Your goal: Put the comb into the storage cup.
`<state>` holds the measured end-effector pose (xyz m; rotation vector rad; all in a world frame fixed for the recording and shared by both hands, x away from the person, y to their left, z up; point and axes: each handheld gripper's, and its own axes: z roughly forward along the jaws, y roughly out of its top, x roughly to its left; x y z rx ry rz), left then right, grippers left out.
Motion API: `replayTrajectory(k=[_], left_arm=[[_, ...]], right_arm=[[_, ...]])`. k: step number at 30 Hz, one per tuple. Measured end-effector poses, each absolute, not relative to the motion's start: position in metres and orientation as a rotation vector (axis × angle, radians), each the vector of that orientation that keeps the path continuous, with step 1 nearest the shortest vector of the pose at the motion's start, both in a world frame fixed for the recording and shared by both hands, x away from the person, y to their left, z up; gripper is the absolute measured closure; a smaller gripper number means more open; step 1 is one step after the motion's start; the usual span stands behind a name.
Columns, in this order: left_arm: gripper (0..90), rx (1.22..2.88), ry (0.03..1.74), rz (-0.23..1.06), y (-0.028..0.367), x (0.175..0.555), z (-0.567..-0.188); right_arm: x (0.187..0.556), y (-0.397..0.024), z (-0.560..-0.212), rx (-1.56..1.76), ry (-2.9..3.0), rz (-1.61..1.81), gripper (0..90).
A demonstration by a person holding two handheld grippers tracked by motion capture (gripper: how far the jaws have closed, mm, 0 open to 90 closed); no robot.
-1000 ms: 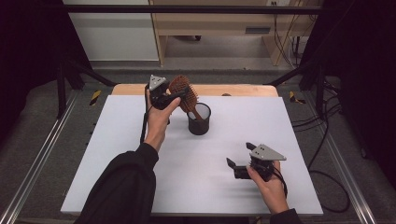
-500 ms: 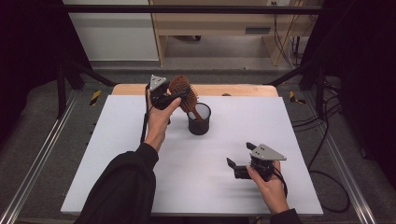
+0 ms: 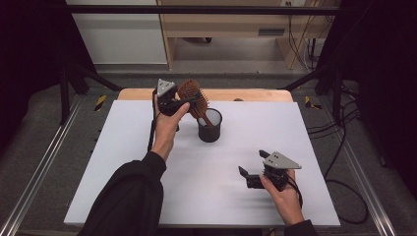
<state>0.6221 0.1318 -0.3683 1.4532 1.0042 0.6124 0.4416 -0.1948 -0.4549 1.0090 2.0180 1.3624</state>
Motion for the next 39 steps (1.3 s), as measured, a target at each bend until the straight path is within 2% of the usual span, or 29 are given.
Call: replayTrajectory(k=[39], left_arm=[[3.1,1.446,0.976,0.649,0.138,0.609,-0.361]], right_arm=[[0.441,-0.194,-0.455,0.999,2.022,1.378,4.7]])
